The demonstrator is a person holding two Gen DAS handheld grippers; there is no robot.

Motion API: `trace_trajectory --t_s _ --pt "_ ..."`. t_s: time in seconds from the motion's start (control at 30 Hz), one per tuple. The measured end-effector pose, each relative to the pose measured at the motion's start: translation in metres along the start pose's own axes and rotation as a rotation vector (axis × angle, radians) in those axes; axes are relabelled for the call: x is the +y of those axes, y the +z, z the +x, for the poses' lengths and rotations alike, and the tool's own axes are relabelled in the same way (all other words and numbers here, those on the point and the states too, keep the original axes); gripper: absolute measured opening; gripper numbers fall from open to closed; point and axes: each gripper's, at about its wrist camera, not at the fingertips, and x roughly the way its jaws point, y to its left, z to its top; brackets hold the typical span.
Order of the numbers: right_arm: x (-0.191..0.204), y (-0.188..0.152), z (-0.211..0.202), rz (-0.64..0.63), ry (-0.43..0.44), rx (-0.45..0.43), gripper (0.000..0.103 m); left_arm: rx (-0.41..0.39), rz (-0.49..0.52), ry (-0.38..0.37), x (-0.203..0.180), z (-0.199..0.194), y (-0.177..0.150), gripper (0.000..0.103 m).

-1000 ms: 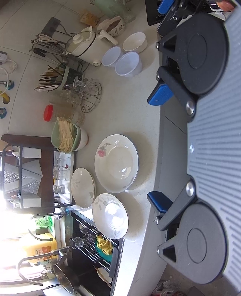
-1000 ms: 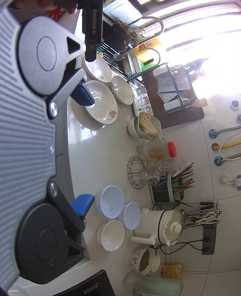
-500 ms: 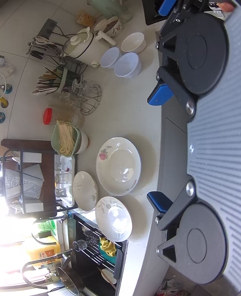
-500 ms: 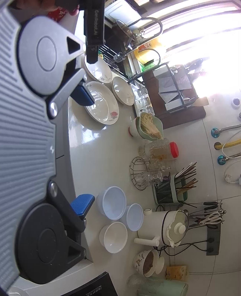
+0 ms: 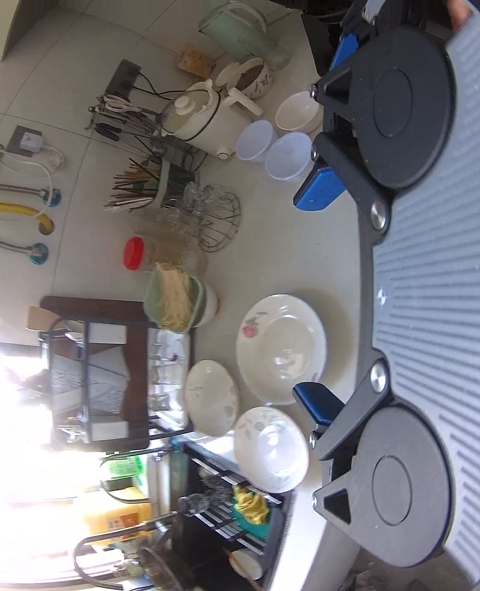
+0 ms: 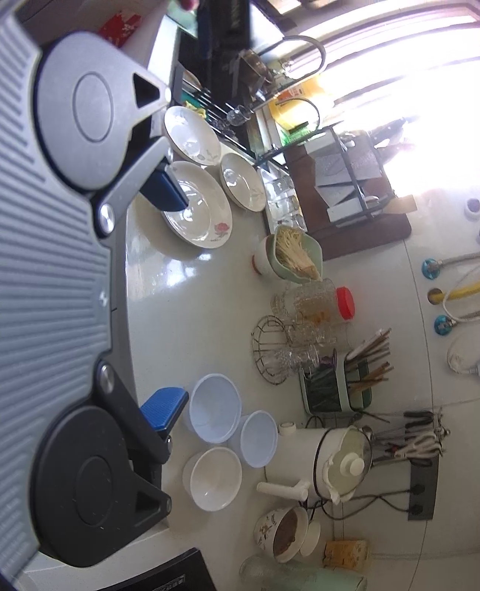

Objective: Organize plates and bowls
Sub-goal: 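Move both grippers toward the leaf-pattern plate beside the rose plate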

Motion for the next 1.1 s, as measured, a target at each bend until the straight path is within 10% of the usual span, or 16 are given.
trace_trajectory --t_s 0.53,1.1 --pt "0.084 0.09 0.017 -0.221 0.229 0.082 0.103 0.036 -0.064 0.218 0.082 0.019 0.034 0.103" --pt "0.088 0.143 0.031 -0.155 0.128 0.171 0.103 0.154 -0.121 0.117 0.104 0.133 0.075 0.103"
